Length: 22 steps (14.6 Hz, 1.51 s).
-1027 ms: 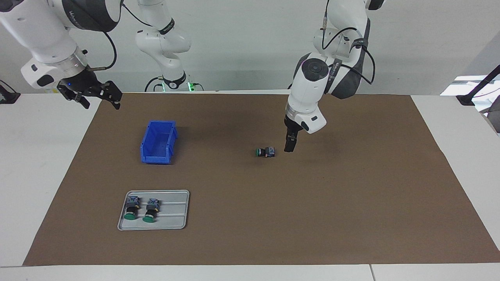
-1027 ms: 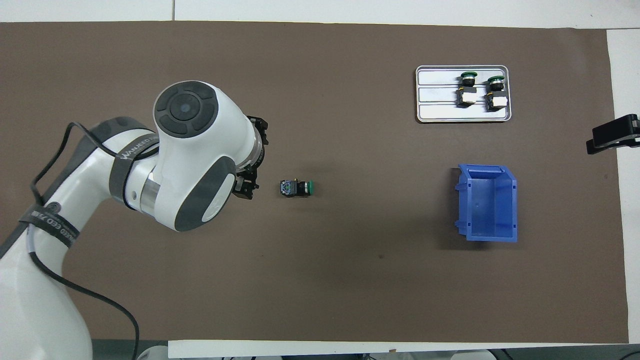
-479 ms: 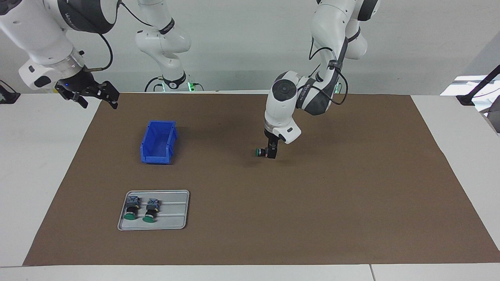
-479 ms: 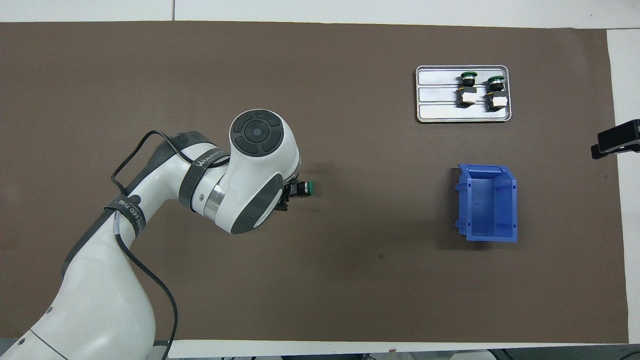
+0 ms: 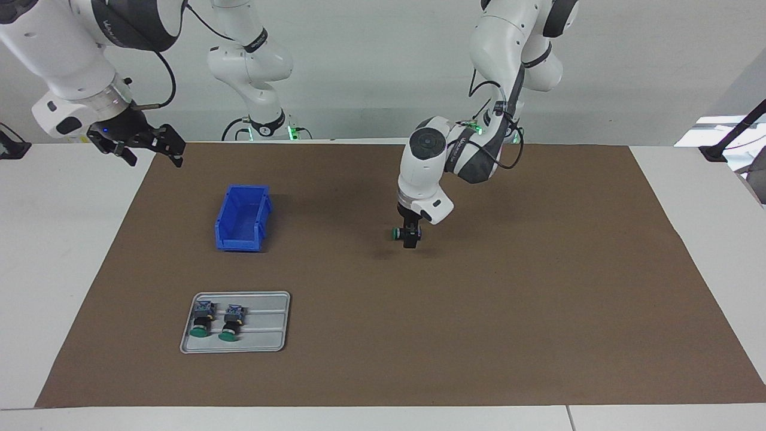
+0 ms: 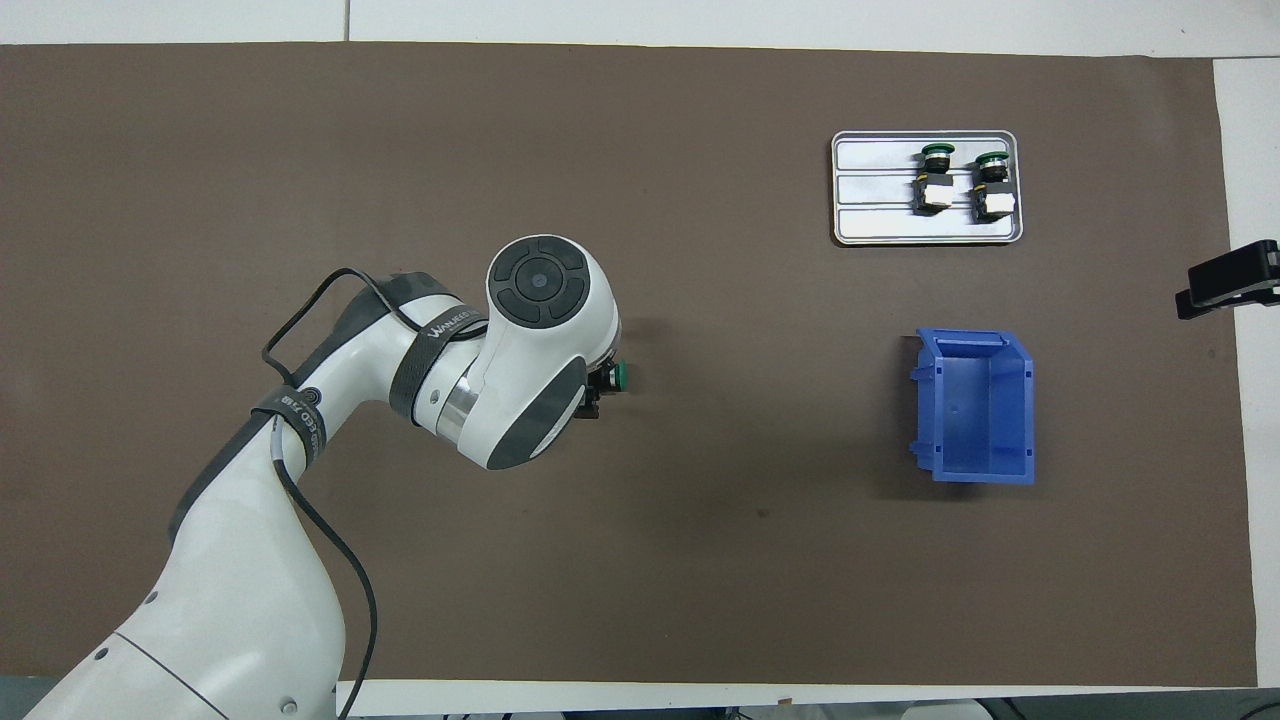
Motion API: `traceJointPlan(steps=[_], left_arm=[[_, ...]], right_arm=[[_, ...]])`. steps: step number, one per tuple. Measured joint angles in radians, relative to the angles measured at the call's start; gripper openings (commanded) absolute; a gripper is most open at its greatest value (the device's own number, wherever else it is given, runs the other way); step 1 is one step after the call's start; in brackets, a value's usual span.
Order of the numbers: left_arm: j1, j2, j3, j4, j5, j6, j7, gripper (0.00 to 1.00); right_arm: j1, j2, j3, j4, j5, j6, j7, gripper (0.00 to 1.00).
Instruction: Place and press button with both arms
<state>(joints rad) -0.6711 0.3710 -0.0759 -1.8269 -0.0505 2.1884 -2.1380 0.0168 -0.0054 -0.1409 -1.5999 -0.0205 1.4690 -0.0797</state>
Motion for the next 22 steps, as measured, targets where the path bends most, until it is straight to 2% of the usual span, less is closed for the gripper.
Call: traceJointPlan(steps=[8, 10, 11, 12, 16, 18, 19, 22], left_arm=[[-0.011, 0.034, 0.0, -0.01, 0.0, 0.035, -0.04, 0.97], [-0.02, 0.035, 0.0, -0.014, 0.0, 0.04, -0.058, 0.73], [-0.023, 0.036, 0.0, -0.014, 0.0, 0.044, -0.064, 0.63], [-0.027, 0.037, 0.0, -0.015, 0.0, 0.047, -0.067, 0.57], [-0.03, 0.04, 0.0, -0.019, 0.0, 0.05, -0.069, 0.56], [-0.03, 0.04, 0.0, -0.023, 0.0, 0.053, -0.069, 0.48], [-0.03, 0.04, 0.0, -0.024, 0.0, 0.055, -0.069, 0.4], [-0.03, 0.04, 0.0, -0.025, 0.0, 0.056, -0.069, 0.26]], right_arm=[[0.0, 0.0, 0.0, 0.0, 0.0, 0.0, 0.0, 0.99], [0.0, 0.0, 0.0, 0.0, 0.0, 0.0, 0.0, 0.99], [0.0, 0.0, 0.0, 0.0, 0.0, 0.0, 0.0, 0.99], [0.0, 0.0, 0.0, 0.0, 0.0, 0.0, 0.0, 0.99], [0.0, 0.0, 0.0, 0.0, 0.0, 0.0, 0.0, 0.99], [0.0, 0.0, 0.0, 0.0, 0.0, 0.0, 0.0, 0.99], [0.0, 0.0, 0.0, 0.0, 0.0, 0.0, 0.0, 0.99], [0.0, 0.0, 0.0, 0.0, 0.0, 0.0, 0.0, 0.99]])
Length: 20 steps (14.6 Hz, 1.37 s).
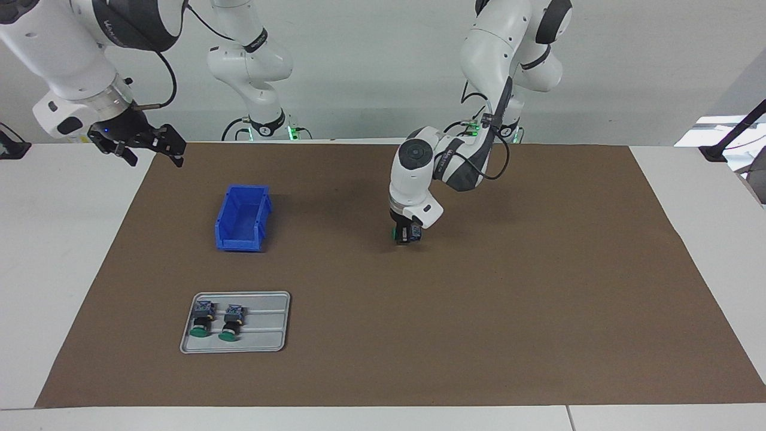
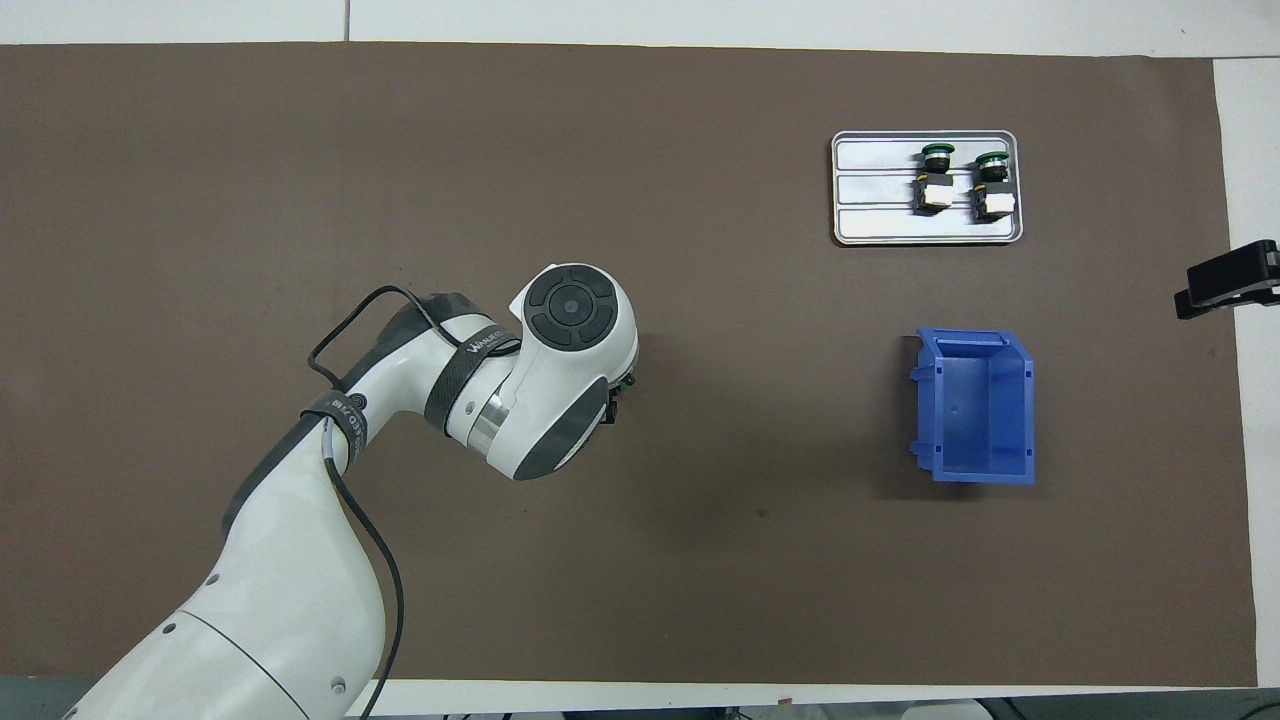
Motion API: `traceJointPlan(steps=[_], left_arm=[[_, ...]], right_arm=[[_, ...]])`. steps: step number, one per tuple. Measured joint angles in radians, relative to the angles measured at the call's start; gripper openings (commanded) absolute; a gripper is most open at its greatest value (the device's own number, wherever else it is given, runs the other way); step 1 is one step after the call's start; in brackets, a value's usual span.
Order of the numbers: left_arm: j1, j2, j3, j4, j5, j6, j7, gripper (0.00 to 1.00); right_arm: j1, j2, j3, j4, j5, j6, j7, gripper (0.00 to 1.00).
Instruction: Place and press button with both arms
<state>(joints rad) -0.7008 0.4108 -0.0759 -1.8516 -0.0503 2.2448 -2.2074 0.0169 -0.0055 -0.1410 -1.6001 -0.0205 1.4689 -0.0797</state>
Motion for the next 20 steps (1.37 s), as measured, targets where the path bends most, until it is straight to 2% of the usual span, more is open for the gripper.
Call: traceJointPlan(steps=[3, 11, 15, 20], left_arm=[[0.0, 0.0, 0.0, 0.0, 0.0, 0.0, 0.0, 0.16], [0.008, -0.01, 0.008, 0.014, 0.002, -0.013, 0.03, 0.12], [0.065, -0.082, 0.012, 0.022, -0.005, -0.084, 0.101, 0.1], [0.155, -0.147, 0.014, 0.013, -0.225, -0.194, 0.383, 0.1]], right_arm=[[0.0, 0.0, 0.0, 0.0, 0.0, 0.0, 0.0, 0.99], [0.0, 0.0, 0.0, 0.0, 0.0, 0.0, 0.0, 0.99], [0.0, 0.0, 0.0, 0.0, 0.0, 0.0, 0.0, 0.99], [0.0, 0.0, 0.0, 0.0, 0.0, 0.0, 0.0, 0.99]])
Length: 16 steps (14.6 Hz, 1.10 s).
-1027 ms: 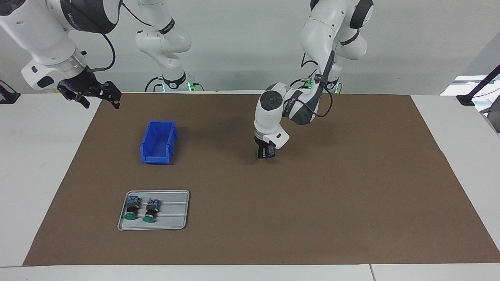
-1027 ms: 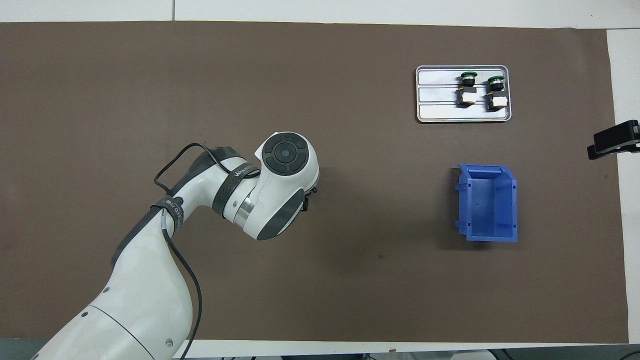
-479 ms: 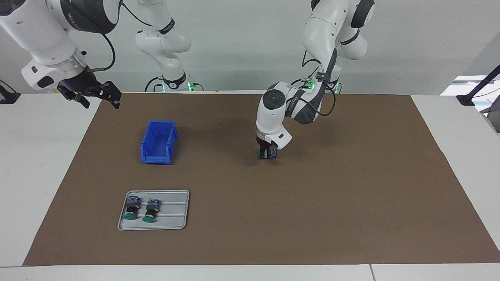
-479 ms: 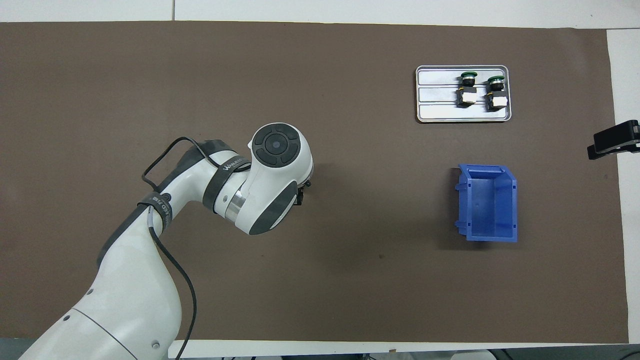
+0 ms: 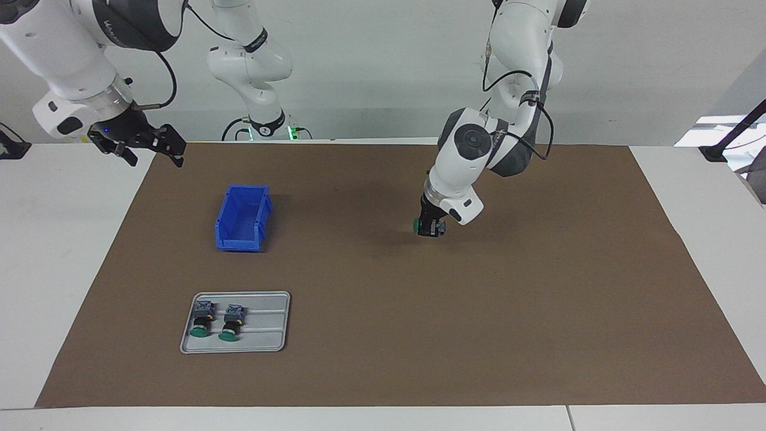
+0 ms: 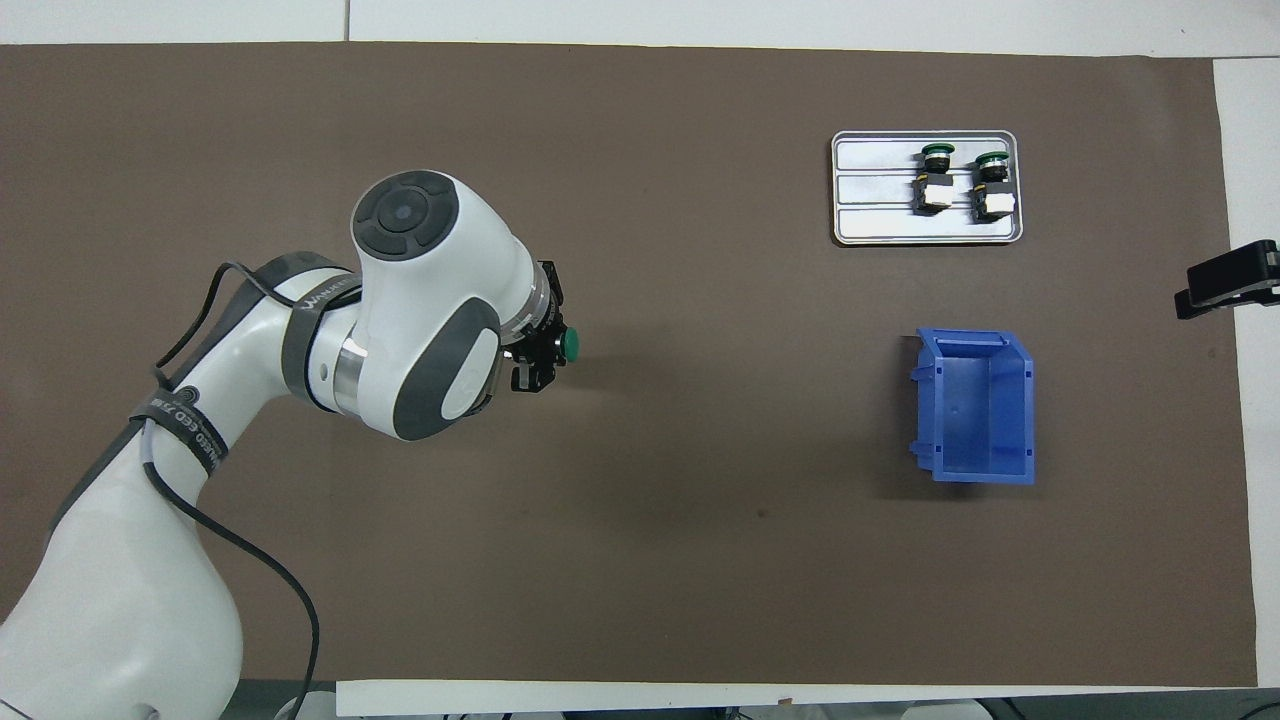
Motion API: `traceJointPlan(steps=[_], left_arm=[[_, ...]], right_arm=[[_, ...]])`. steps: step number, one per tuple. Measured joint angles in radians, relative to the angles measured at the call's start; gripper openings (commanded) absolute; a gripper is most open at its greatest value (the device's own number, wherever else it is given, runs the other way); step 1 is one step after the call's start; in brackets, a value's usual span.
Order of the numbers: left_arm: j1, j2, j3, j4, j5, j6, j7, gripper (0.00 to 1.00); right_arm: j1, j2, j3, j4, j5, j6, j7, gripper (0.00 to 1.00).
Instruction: Place and press button with both arms
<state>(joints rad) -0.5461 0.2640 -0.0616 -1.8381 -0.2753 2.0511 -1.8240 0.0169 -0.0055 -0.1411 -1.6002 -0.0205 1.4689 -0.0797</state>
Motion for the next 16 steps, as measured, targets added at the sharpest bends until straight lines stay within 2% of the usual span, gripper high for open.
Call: traceJointPlan(steps=[4, 8, 13, 16], left_arm=[[0.045, -0.016, 0.0, -0.013, -0.124, 0.005, 0.131, 0.08], [0.067, -0.066, 0.001, -0.127, -0.304, 0.166, 0.257, 0.05], [0.148, -0.098, 0.002, -0.172, -0.432, 0.146, 0.454, 0.02], [0.187, -0.104, 0.002, -0.179, -0.47, 0.139, 0.513, 0.05]], right_arm=[[0.0, 0.0, 0.0, 0.0, 0.0, 0.0, 0.0, 0.99], [0.0, 0.0, 0.0, 0.0, 0.0, 0.0, 0.0, 0.99], [0.0, 0.0, 0.0, 0.0, 0.0, 0.0, 0.0, 0.99], [0.0, 0.0, 0.0, 0.0, 0.0, 0.0, 0.0, 0.99]])
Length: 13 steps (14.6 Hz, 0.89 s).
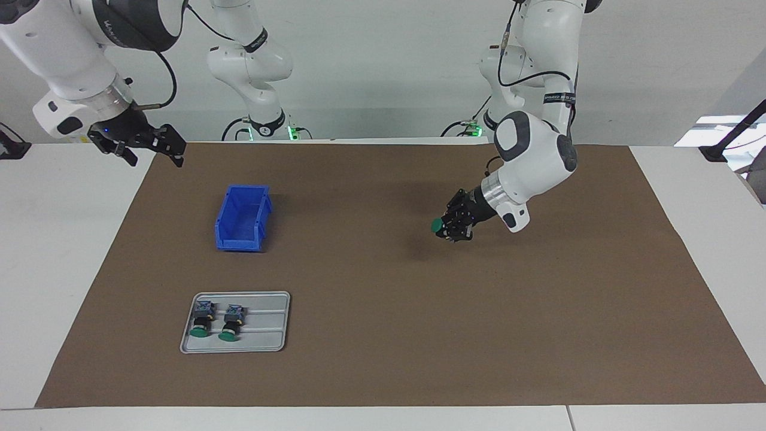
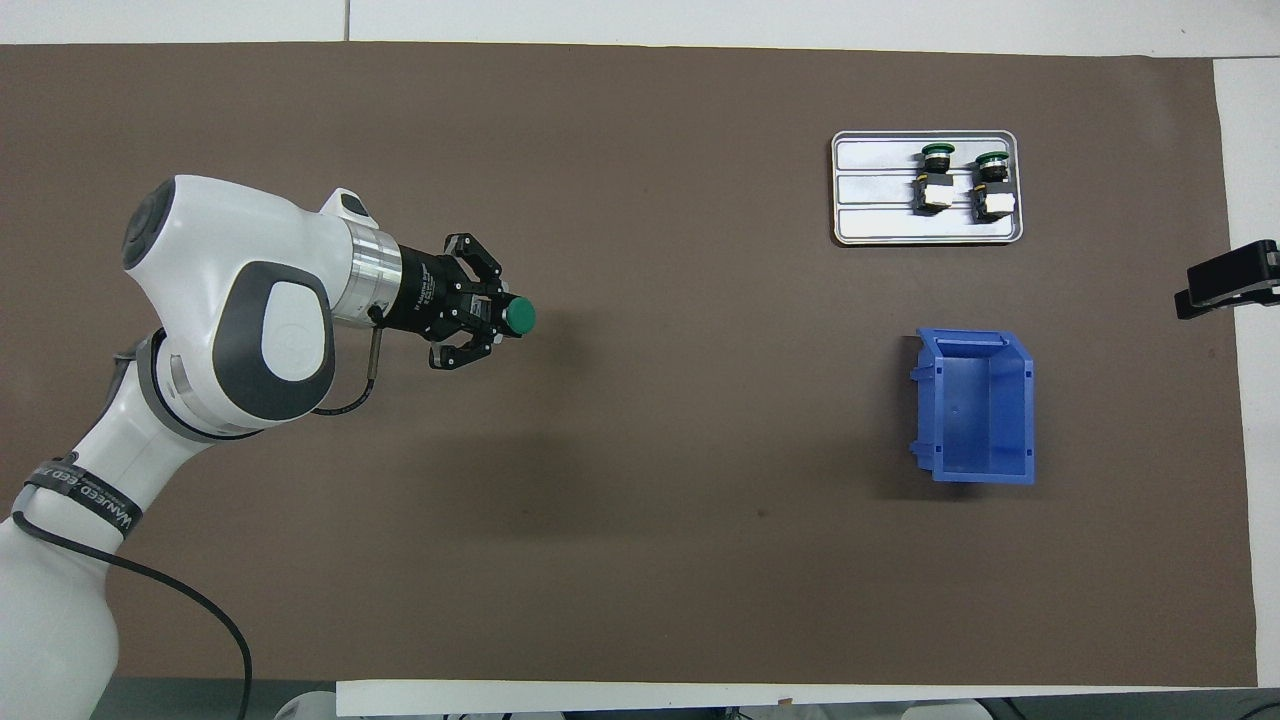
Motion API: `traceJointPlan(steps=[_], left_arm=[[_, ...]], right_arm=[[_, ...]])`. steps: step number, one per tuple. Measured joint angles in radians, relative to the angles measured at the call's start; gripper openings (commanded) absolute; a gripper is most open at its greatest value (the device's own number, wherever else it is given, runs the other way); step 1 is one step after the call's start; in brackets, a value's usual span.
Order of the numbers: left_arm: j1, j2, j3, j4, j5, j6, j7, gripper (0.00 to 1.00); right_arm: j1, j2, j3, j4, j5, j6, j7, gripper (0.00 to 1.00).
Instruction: Place and press button with both arms
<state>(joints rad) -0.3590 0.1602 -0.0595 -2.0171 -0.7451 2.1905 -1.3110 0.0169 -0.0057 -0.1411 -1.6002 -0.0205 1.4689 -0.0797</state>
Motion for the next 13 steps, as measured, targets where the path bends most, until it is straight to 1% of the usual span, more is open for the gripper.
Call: traceJointPlan(steps=[3, 4, 8, 11, 13], left_arm=[[0.003, -0.002, -0.001, -0.012, -0.026, -0.003, 0.075, 0.01], [0.009, -0.005, -0.001, -0.024, -0.072, -0.003, 0.094, 0.0], [0.032, -0.036, 0.0, -0.1, -0.27, -0.002, 0.178, 0.0], [0.047, -0.048, 0.0, -0.135, -0.369, -0.001, 0.217, 0.0], [0.056, -0.048, 0.001, -0.163, -0.444, 0.0, 0.291, 0.0]], right_arm=[[0.0, 0.0, 0.0, 0.0, 0.0, 0.0, 0.0, 0.99], [0.0, 0.0, 0.0, 0.0, 0.0, 0.0, 0.0, 0.99], [0.0, 0.0, 0.0, 0.0, 0.0, 0.0, 0.0, 0.99], [0.0, 0.0, 0.0, 0.0, 0.0, 0.0, 0.0, 0.99], [0.0, 0.0, 0.0, 0.0, 0.0, 0.0, 0.0, 0.99]])
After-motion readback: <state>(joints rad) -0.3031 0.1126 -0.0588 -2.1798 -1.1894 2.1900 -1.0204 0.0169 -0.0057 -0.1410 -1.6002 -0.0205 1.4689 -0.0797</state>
